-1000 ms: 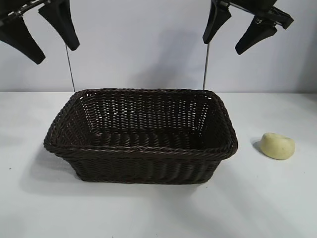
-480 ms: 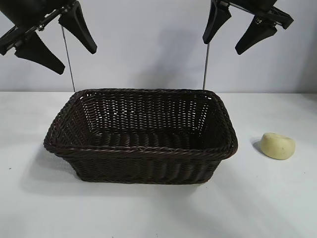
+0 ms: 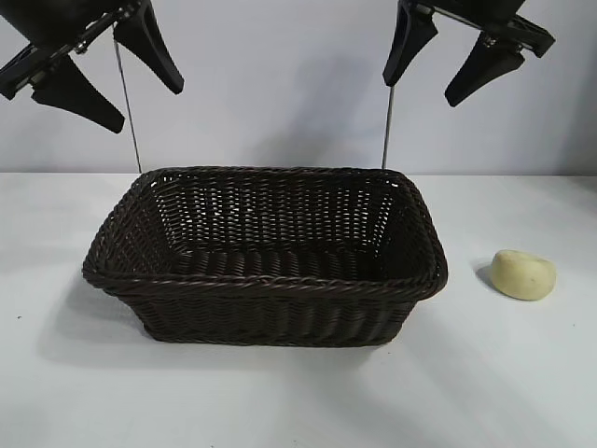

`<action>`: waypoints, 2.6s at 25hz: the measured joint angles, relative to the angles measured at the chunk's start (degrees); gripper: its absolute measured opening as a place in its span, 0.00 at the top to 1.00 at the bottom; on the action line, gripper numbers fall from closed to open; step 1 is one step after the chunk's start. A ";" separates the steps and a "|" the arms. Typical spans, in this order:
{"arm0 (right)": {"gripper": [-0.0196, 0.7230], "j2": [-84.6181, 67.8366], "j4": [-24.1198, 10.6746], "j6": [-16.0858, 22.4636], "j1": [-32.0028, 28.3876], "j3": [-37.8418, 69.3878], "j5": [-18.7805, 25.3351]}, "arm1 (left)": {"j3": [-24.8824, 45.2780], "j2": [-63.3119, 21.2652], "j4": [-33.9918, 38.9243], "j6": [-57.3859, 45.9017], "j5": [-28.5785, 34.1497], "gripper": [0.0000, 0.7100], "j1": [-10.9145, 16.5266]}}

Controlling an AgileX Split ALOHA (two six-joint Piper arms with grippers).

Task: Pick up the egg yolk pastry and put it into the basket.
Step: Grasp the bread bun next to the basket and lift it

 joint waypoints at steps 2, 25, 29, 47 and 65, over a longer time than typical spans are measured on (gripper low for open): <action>0.25 0.00 -0.80 0.00 0.00 0.00 0.44 | 0.00 0.00 0.05 0.00 -0.05 0.28 0.00; 0.25 0.00 -8.99 2.64 -8.64 0.29 6.91 | 0.00 0.00 0.05 0.00 -0.05 0.28 0.00; 0.25 0.00 -10.10 2.64 -8.64 3.90 6.91 | 0.00 0.00 0.05 0.00 -0.05 0.28 0.00; 0.25 4.22 -10.50 2.79 -8.64 15.40 -2.37 | 0.00 0.00 0.05 0.00 -0.05 0.28 0.00; 0.26 13.48 -12.47 4.35 -8.64 15.40 -6.73 | 0.00 0.00 0.05 0.00 -0.05 0.28 0.00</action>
